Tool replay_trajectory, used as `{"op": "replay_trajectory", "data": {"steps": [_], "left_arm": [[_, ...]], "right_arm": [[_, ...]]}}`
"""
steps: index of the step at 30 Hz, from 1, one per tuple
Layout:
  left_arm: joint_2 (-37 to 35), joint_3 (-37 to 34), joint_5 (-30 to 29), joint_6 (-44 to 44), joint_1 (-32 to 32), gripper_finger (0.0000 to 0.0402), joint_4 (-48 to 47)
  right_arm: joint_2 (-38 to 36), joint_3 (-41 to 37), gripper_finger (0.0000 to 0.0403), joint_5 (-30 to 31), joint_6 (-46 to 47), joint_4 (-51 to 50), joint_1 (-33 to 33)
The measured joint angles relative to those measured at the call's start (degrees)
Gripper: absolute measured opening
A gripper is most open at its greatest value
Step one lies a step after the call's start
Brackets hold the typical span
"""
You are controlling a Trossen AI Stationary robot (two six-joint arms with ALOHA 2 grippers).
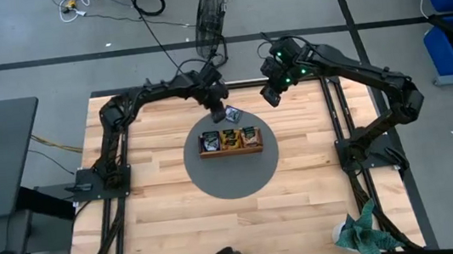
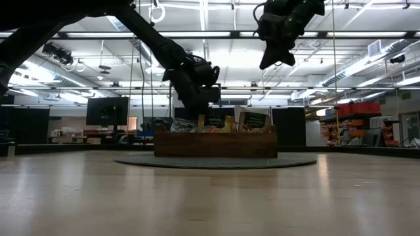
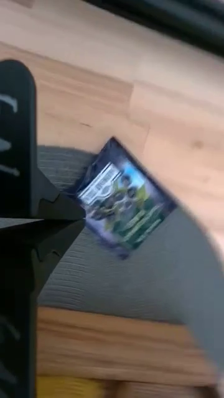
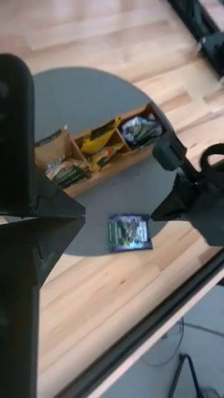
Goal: Pick & Place Tea
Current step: Put the violet tea bag into the left section of the wooden organizer
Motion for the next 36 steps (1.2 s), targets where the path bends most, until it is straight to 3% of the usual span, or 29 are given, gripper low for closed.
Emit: {"op": "replay_trajectory", "data": {"steps": [4,7,12,23,30,36], "left_arm": [[0.0,0.0,1.1,-12.7,1.1,0.0003,1.0],[0.0,0.0,5.2,-21.8,1.8,0.0002,1.1],[-0.3,0.0,6.5,-30.1,2.0,0.0002,-1.2],[-2.8,-0.1,4.3,-29.2,2.2,0.0002,-4.6],[-9.6,-0.1,-3.5,-26.8,0.6,0.0002,-0.3],[-17.1,0.0,-4.6,-27.7,0.2,0.0002,6.2]], "right_arm": [[0.0,0.0,0.0006,3.0,0.1,0.7,0.6],[0.0,0.0,0.0006,3.1,1.5,2.1,0.7],[1.6,-0.1,0.0005,3.6,2.7,6.1,0.7],[11.5,-10.7,0.0001,-3.2,0.4,24.6,-0.8],[19.7,-12.3,0.0001,-7.9,-4.5,28.4,-1.1],[23.3,-12.3,0.0000,-8.8,-5.0,32.0,-1.1]]}}
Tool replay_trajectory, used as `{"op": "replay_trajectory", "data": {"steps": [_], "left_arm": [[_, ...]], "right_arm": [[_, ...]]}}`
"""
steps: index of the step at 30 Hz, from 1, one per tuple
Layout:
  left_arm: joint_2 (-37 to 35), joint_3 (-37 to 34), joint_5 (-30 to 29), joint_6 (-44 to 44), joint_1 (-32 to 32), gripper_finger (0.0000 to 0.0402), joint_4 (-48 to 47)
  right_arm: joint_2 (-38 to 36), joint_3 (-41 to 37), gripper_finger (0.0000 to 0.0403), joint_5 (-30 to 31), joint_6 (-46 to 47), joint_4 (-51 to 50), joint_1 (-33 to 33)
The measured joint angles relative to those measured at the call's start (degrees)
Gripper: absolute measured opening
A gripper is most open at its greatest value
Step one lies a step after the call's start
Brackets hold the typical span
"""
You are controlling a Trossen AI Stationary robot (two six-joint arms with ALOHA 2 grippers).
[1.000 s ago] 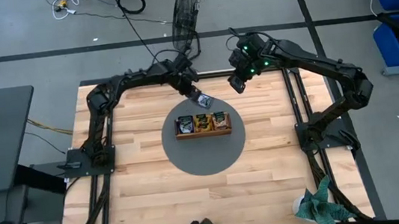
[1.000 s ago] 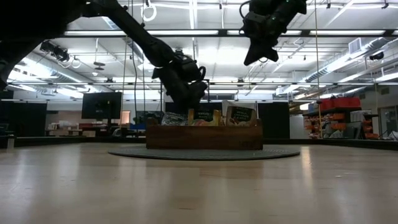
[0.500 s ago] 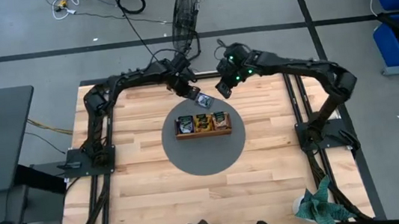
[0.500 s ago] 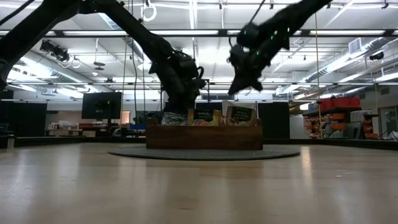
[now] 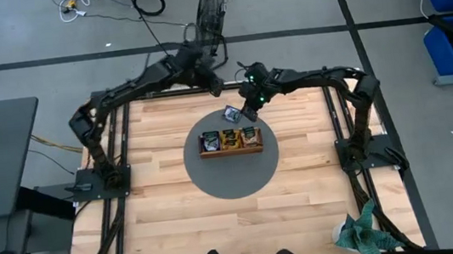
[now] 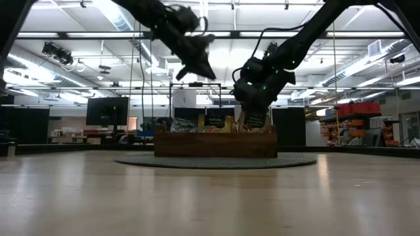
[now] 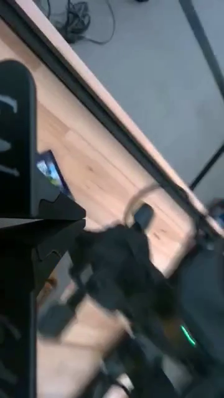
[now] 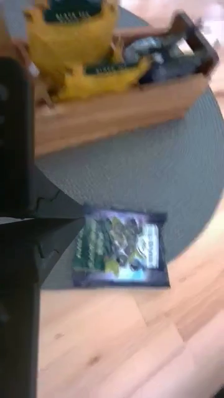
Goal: Pick & Place Tea
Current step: Put the violet tea bag into the left section of the wooden organizer
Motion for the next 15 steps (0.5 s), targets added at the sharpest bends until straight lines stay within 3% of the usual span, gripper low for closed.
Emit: {"op": "replay_trajectory", "data": {"steps": [9,15], "left_arm": [[-9.8,0.0,-0.9,-3.1,0.0,0.0002,-0.3],[-14.4,0.0,-2.0,-4.2,0.1,0.0002,-0.9]], "right_arm": [[4.4,1.5,0.0000,3.4,3.0,2.2,-0.2],[8.3,5.9,0.0000,3.8,2.5,-1.6,-0.2]]}}
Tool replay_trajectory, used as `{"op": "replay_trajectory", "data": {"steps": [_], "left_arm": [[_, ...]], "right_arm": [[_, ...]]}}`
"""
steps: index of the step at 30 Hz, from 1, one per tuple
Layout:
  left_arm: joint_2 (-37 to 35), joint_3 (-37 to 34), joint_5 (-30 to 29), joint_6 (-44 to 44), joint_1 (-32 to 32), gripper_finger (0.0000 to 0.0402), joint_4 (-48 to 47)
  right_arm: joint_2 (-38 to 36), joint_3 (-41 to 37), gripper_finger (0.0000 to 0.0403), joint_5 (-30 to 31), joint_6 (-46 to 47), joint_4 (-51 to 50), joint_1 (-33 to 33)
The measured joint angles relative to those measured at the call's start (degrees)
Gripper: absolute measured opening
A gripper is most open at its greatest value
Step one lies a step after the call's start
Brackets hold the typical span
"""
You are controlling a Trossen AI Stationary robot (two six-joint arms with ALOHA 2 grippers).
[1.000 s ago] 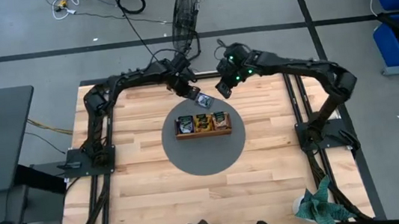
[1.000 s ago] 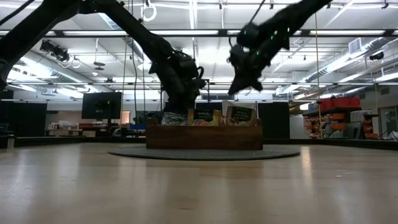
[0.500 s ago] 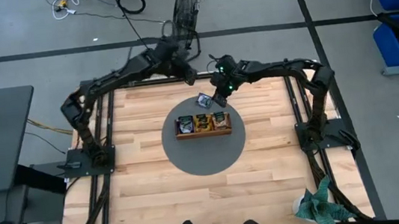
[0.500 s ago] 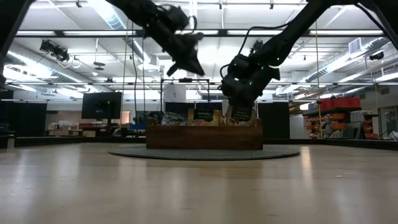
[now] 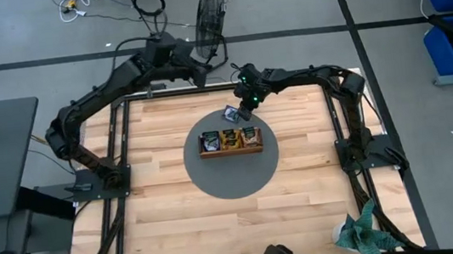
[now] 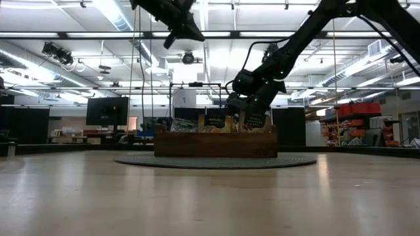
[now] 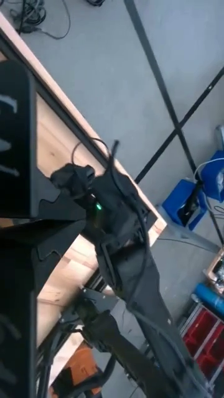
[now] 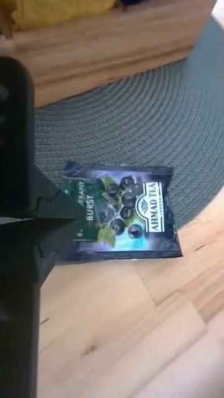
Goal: Pick & Place Tea
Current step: Put the violet tea bag into the left section of the wooden organizer
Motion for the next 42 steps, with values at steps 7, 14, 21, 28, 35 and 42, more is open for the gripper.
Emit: {"op": "replay_trajectory", "data": {"steps": [7,14,21,28,35,42], "left_arm": [[-1.9,0.0,-0.5,-1.6,0.0,0.0002,-1.6],[-2.0,0.0,-0.5,-2.2,-0.1,0.0002,-3.8],[-2.0,0.0,-0.5,-3.4,-0.1,0.0002,-4.0],[-2.0,0.0,-0.5,-3.4,-0.4,0.0003,-4.0],[-2.0,0.0,-0.4,-4.6,-0.4,0.0003,-4.0],[-2.0,0.0,-0.3,-6.0,-0.4,0.0003,-3.9]], "right_arm": [[3.6,6.4,0.0000,1.1,0.1,-7.7,-0.1],[4.0,7.1,0.0000,2.1,0.9,-11.2,-0.4],[4.0,7.1,0.0000,3.0,0.9,-11.5,-0.5],[4.0,7.2,0.0000,0.3,2.2,-9.9,-0.6],[7.5,12.9,0.0000,-0.4,2.2,-14.0,-0.6],[12.7,21.4,0.0000,0.1,0.3,-25.4,-0.6]]}}
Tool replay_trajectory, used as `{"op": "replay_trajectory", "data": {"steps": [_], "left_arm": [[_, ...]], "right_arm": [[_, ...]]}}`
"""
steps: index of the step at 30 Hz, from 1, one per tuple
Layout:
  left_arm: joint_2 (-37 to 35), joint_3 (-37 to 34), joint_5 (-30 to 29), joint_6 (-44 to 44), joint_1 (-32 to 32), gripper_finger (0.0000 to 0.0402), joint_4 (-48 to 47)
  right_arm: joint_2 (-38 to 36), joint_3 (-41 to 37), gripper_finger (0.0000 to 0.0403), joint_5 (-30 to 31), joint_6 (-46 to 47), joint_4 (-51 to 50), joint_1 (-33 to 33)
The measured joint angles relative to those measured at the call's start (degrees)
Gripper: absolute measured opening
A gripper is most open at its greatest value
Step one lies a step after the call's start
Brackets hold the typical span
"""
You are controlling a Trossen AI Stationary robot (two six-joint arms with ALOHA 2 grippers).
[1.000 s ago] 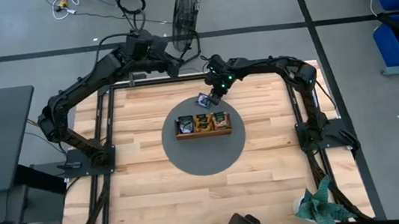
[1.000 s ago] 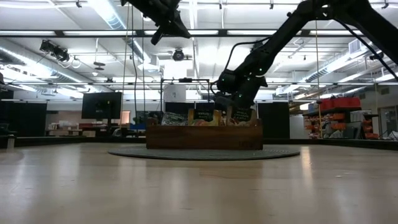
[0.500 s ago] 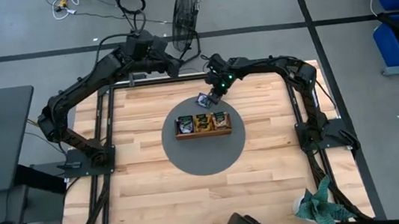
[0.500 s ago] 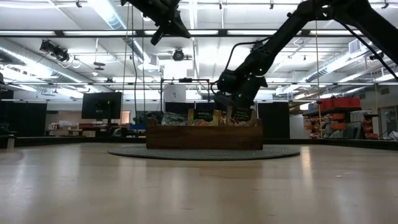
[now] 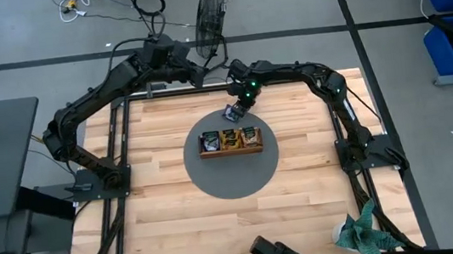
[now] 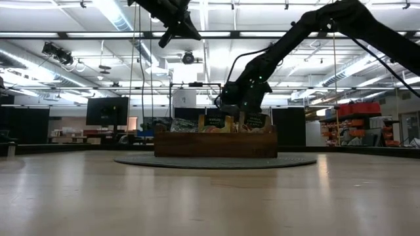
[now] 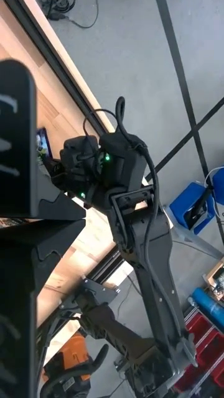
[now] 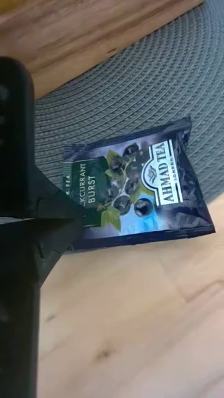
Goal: Pick & Place Tea
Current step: Put the violet tea bag into the left section of the wooden organizer
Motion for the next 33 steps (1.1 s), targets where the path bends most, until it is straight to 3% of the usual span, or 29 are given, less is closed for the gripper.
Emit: {"op": "replay_trajectory", "data": {"steps": [7,20,25,33], "left_arm": [[0.0,0.0,0.0,0.1,0.0,0.0003,0.0],[0.0,0.0,0.0,0.7,0.0,0.0003,0.1],[0.0,0.0,0.0,0.7,0.0,0.0003,0.1],[0.0,0.0,0.0,2.0,0.0,0.0003,0.1]], "right_arm": [[0.1,0.0,0.0000,1.0,1.1,-4.0,-0.3],[-0.7,0.1,0.0000,10.4,-1.5,-16.2,-2.4],[-2.4,-0.1,0.0000,15.0,-1.4,-16.9,-3.4],[-5.4,-0.2,0.0011,14.6,-1.6,-14.9,-4.4]]}}
